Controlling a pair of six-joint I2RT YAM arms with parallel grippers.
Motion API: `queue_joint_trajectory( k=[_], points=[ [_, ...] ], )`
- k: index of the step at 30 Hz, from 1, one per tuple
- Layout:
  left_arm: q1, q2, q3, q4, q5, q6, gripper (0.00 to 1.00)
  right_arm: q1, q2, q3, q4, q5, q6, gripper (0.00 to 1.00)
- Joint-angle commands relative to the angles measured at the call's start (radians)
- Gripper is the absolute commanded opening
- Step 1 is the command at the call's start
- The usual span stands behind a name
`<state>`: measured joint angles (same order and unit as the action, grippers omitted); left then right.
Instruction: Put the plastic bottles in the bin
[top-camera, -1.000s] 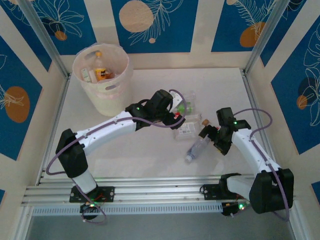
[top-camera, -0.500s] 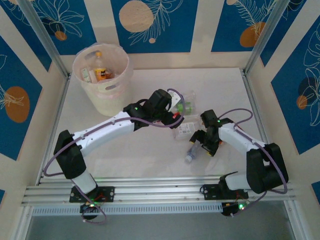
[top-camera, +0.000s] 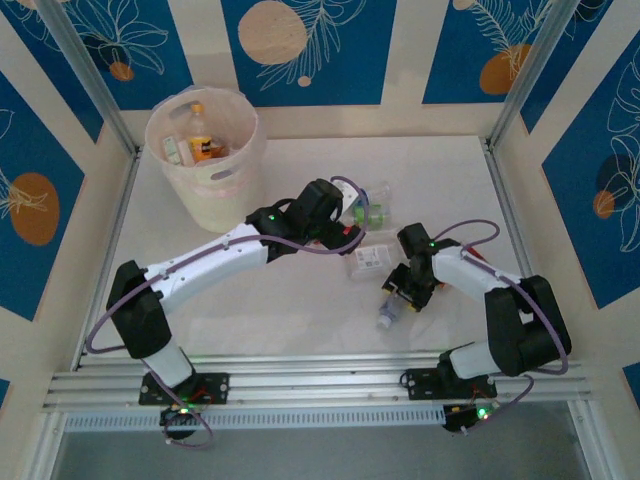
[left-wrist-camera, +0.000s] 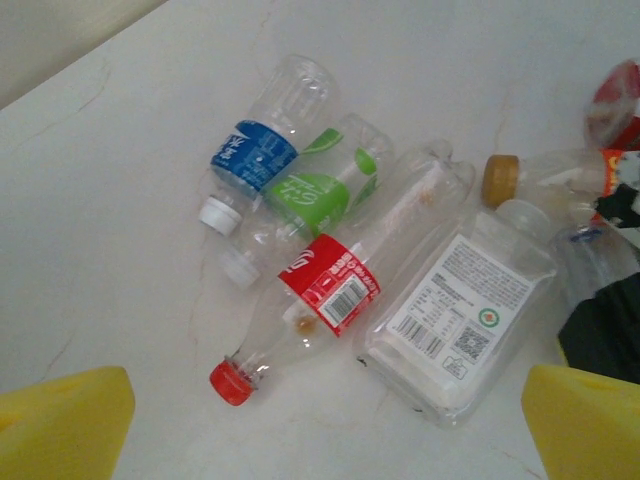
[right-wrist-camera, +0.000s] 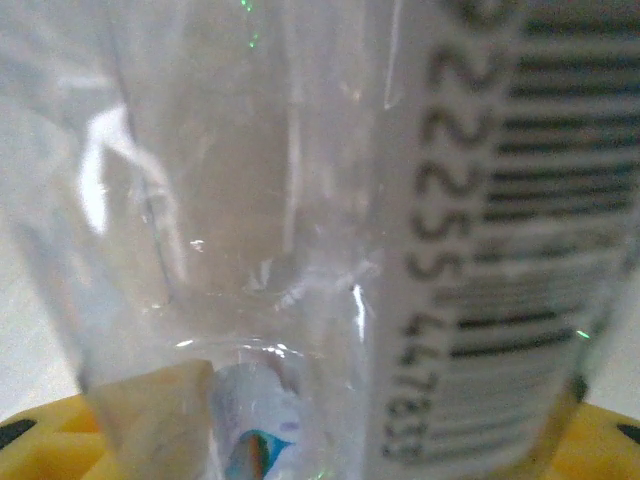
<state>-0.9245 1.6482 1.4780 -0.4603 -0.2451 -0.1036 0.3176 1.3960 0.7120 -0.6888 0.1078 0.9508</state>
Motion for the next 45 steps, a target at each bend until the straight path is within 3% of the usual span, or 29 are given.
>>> queue_joint_trajectory(
  k=[1, 6, 10, 14, 19, 29, 39, 45],
  points=[
    [-0.009, -0.047, 0.002, -0.037, -0.069, -0.045, 1.0, 0.009, -0.072, -0.002, -0.062, 0.023, 0.005, 0.52],
    [-0.008, -0.064, 0.017, -0.057, -0.099, -0.097, 1.0, 0.012, -0.215, 0.009, -0.134, 0.035, -0.016, 0.41],
    [-0.004, -0.087, 0.03, -0.064, -0.102, -0.143, 1.0, 0.033, -0.374, 0.022, -0.136, 0.025, -0.059, 0.4],
    [0.008, -0.107, 0.055, -0.066, -0.071, -0.191, 0.99, 0.085, -0.525, 0.039, -0.036, 0.016, -0.148, 0.4],
    [0.027, -0.11, 0.107, -0.051, 0.068, -0.221, 0.99, 0.163, -0.619, 0.039, 0.186, 0.02, -0.283, 0.4],
    [0.093, -0.142, 0.139, 0.029, 0.345, -0.315, 1.0, 0.272, -0.632, 0.012, 0.56, 0.016, -0.524, 0.41],
    [0.113, -0.13, 0.14, 0.155, 0.627, -0.368, 0.98, 0.279, -0.609, 0.035, 0.622, -0.002, -0.56, 0.41],
    [0.114, -0.118, 0.15, 0.165, 0.737, -0.341, 0.96, 0.279, -0.58, 0.058, 0.641, -0.037, -0.558, 0.41]
  ],
)
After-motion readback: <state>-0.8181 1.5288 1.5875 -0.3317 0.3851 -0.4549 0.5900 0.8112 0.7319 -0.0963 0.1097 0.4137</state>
